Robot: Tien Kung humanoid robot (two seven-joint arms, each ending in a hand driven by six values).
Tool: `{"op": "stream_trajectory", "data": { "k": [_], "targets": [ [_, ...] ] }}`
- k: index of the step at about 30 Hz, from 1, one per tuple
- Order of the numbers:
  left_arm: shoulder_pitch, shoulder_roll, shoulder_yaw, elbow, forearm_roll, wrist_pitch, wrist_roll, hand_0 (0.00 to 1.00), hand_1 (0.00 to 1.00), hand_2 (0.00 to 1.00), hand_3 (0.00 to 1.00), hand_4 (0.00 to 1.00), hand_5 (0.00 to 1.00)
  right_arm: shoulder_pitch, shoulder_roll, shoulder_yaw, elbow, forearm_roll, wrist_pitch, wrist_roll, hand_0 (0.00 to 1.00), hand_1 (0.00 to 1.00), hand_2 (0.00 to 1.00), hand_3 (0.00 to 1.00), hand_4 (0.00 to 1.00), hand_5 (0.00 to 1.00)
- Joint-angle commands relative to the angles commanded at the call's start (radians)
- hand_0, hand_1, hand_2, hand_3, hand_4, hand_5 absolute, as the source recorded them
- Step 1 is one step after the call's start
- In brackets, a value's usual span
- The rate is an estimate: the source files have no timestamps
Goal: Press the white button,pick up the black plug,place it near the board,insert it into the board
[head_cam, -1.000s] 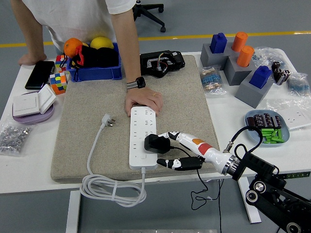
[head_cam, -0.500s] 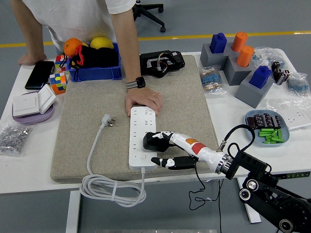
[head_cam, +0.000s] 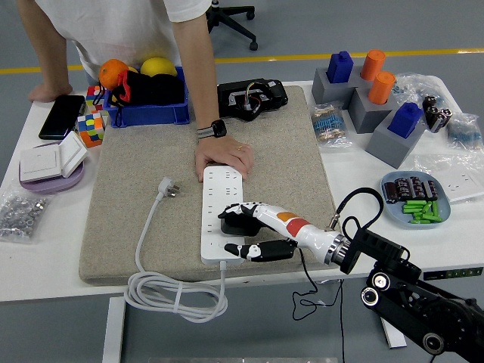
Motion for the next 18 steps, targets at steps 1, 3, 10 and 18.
{"op": "stream_trajectory", "data": {
  "k": [1,3,10,18],
  "targets": [
    [0.0,0.0,-0.001,0.0,0.0,0.0,0.0,0.474,0.497,0.5,0.585,0.568,0.259,0.004,0.001,-0.005,-0.003,0.001,0.0,0.001,0.973,0.909,0.857,0.826,0.796,0.744],
    [0.0,0.0,-0.001,0.0,0.002,0.0,0.0,0.472,0.497,0.5,0.585,0.567,0.26,0.014,0.006,-0.021,-0.016,0.004,0.0,0.001,0.972,0.905,0.853,0.824,0.796,0.743],
    [0.0,0.0,-0.001,0.0,0.002,0.0,0.0,0.474,0.497,0.5,0.584,0.568,0.261,0.033,0.011,-0.066,-0.036,0.008,0.001,-0.001,0.971,0.905,0.85,0.824,0.794,0.743],
    [-0.001,0.0,-0.002,0.0,0.002,0.0,0.0,0.473,0.497,0.501,0.584,0.566,0.26,0.035,0.012,-0.044,-0.026,0.001,0.001,0.001,0.97,0.901,0.848,0.821,0.793,0.741]
  ]
}}
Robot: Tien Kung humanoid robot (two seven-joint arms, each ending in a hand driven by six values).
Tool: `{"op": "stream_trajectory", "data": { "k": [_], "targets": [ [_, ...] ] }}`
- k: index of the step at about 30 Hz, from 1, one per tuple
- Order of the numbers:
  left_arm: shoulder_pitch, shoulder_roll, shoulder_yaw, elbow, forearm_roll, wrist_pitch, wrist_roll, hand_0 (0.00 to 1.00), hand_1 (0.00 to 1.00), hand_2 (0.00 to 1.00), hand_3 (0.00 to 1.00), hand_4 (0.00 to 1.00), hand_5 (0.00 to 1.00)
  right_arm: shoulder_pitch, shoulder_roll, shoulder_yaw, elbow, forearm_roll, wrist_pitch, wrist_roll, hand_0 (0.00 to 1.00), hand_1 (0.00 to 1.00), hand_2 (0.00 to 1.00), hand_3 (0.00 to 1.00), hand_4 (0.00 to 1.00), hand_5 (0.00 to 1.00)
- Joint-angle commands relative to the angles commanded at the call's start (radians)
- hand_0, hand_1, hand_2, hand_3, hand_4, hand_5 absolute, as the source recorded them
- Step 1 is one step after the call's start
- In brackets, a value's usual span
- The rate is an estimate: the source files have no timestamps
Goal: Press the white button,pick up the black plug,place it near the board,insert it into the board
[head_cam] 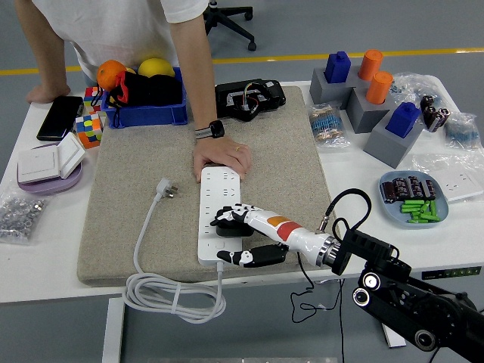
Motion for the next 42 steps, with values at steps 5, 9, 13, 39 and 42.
{"op": "stream_trajectory", "data": {
  "k": [5,9,13,39,42],
  "targets": [
    [-0.001,0.0,-0.001,0.0,0.003,0.0,0.0,0.475,0.497,0.501,0.584,0.565,0.26,-0.001,-0.003,0.039,0.038,-0.006,-0.004,0.01,0.968,0.896,0.842,0.819,0.793,0.736],
    [0.001,0.0,-0.002,0.0,0.006,0.0,0.001,0.471,0.497,0.501,0.584,0.565,0.26,-0.003,-0.004,0.083,0.09,-0.019,-0.009,0.02,0.962,0.885,0.834,0.814,0.795,0.733],
    [0.002,0.0,-0.001,0.0,0.008,-0.001,0.002,0.471,0.497,0.501,0.584,0.565,0.26,-0.01,-0.007,0.13,0.137,-0.028,-0.022,0.038,0.962,0.885,0.834,0.814,0.795,0.733],
    [0.006,0.003,0.003,0.0,0.013,-0.001,0.004,0.474,0.497,0.5,0.585,0.567,0.257,-0.294,-0.079,0.764,0.197,-0.115,-0.046,0.007,0.948,0.862,0.802,0.787,0.811,0.709],
    [0.006,0.003,0.006,0.0,0.011,0.0,0.003,0.474,0.497,0.5,0.585,0.567,0.257,-0.334,-0.098,0.813,0.198,-0.116,-0.045,0.002,0.948,0.862,0.802,0.787,0.811,0.709]
  ]
}}
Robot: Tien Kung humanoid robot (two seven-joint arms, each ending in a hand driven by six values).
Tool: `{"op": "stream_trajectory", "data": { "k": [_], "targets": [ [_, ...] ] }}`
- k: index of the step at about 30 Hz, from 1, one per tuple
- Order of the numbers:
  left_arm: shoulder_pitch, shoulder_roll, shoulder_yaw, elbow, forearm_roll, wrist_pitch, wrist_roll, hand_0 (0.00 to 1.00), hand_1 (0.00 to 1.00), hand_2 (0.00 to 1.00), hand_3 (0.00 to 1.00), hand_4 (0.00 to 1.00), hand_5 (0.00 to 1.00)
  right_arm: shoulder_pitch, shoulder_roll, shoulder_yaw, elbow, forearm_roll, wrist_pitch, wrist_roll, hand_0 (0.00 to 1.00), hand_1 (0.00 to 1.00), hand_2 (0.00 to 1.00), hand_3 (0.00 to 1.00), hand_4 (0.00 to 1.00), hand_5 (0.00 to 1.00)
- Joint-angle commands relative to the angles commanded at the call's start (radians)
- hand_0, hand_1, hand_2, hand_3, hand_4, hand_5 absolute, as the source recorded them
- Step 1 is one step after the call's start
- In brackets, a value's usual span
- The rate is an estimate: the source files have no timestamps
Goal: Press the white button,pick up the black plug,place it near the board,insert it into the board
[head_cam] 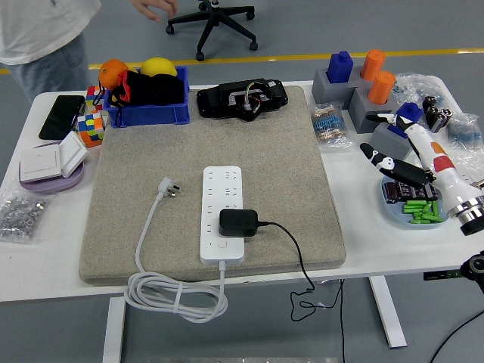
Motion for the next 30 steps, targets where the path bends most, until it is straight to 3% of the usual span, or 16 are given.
{"op": "stream_trajectory", "data": {
  "k": [4,11,16,30],
  "targets": [
    [0.0,-0.001,0.0,0.0,0.002,0.001,-0.001,0.473,0.497,0.5,0.585,0.567,0.257,-0.038,-0.003,0.052,0.008,-0.008,-0.001,-0.003,0.941,0.858,0.799,0.789,0.82,0.694],
    [-0.008,-0.006,0.006,0.0,-0.001,0.002,-0.005,0.473,0.497,0.5,0.585,0.567,0.258,-0.079,0.047,0.168,0.036,-0.021,-0.006,-0.009,0.94,0.852,0.795,0.783,0.826,0.693],
    [-0.012,-0.007,0.005,0.0,0.0,0.002,-0.006,0.473,0.496,0.5,0.585,0.567,0.258,-0.097,0.06,0.228,0.049,-0.021,0.005,-0.007,0.939,0.851,0.794,0.778,0.832,0.693],
    [-0.018,-0.008,0.012,0.0,-0.002,0.001,-0.009,0.472,0.496,0.5,0.585,0.567,0.26,-0.124,0.097,0.312,0.069,-0.01,0.021,-0.025,0.917,0.823,0.791,0.774,0.848,0.702]
  ]
}}
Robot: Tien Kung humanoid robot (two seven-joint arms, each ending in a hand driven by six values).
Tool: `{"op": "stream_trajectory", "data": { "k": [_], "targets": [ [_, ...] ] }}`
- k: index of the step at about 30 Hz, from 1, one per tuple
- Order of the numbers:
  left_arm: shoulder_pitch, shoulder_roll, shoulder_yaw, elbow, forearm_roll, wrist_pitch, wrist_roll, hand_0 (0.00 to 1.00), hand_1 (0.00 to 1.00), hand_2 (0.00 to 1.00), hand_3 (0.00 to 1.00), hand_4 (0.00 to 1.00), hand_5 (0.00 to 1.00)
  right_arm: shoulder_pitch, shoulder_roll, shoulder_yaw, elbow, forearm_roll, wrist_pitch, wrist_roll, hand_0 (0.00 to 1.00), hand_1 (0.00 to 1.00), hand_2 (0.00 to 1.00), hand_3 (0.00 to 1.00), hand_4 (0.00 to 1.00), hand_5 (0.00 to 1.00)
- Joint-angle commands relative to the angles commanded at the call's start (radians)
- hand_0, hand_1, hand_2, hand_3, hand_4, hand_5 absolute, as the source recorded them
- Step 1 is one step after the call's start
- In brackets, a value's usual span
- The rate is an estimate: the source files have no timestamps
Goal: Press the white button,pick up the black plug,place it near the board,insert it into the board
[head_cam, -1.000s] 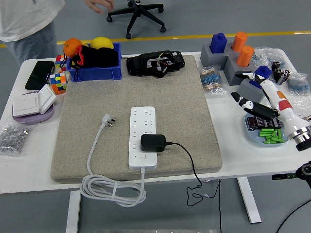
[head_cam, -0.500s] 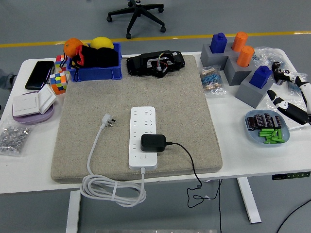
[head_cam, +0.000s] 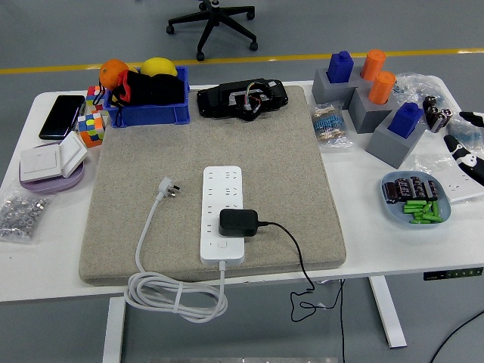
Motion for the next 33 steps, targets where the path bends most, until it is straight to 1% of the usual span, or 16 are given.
{"op": "stream_trajectory", "data": {
  "k": [7,11,18,27,33],
  "targets": [
    [0.002,-0.002,0.001,0.0,0.001,0.0,-0.001,0.473,0.498,0.5,0.585,0.566,0.262,-0.018,0.02,0.015,0.006,0.01,0.002,-0.003,0.907,0.816,0.783,0.77,0.848,0.699],
    [0.01,-0.001,-0.011,0.0,0.016,-0.002,0.002,0.473,0.498,0.5,0.585,0.565,0.262,-0.024,0.03,0.022,0.012,0.013,0.003,-0.004,0.892,0.812,0.778,0.766,0.848,0.7],
    [0.009,0.003,-0.011,0.0,0.012,0.0,0.0,0.472,0.499,0.5,0.585,0.565,0.264,-0.036,0.017,0.027,0.016,0.023,0.0,-0.003,0.883,0.809,0.772,0.758,0.852,0.696],
    [0.013,0.001,-0.011,0.0,0.014,0.0,0.002,0.473,0.499,0.5,0.585,0.565,0.267,-0.041,0.031,0.042,0.021,0.025,-0.004,-0.002,0.867,0.797,0.758,0.752,0.852,0.691],
    [0.024,0.0,-0.017,0.0,0.02,-0.001,0.003,0.473,0.499,0.5,0.585,0.565,0.267,-0.042,0.028,0.041,0.021,0.022,-0.004,-0.002,0.867,0.797,0.758,0.752,0.852,0.691]
  ]
}}
